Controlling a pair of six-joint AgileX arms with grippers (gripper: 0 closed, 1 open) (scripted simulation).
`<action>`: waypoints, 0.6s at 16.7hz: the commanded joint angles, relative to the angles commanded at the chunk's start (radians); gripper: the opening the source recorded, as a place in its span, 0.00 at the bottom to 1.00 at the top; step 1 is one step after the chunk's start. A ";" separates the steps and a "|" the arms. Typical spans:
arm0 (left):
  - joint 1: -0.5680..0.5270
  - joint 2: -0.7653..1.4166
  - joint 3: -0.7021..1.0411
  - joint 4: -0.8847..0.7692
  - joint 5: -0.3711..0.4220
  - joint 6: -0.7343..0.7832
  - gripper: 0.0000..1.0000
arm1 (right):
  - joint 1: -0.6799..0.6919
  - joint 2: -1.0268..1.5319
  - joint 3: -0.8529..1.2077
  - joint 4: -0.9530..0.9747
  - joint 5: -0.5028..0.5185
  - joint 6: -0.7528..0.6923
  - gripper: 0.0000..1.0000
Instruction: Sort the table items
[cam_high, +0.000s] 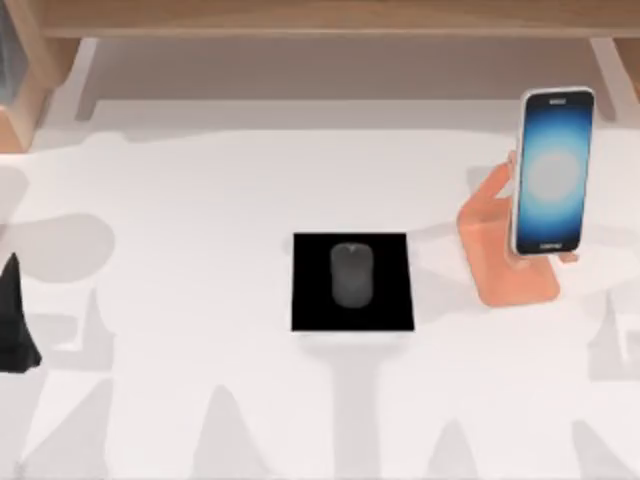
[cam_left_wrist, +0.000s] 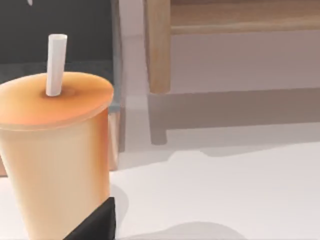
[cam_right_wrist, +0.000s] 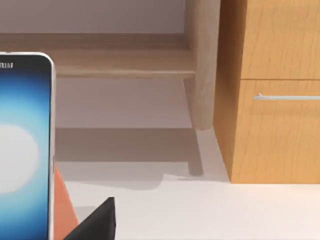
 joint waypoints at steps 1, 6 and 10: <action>0.030 0.104 0.001 0.091 0.037 0.005 1.00 | 0.000 0.000 0.000 0.000 0.000 0.000 1.00; 0.156 0.611 0.062 0.477 0.177 0.020 1.00 | 0.000 0.000 0.000 0.000 0.000 0.000 1.00; 0.215 0.967 0.169 0.709 0.214 0.018 1.00 | 0.000 0.000 0.000 0.000 0.000 0.000 1.00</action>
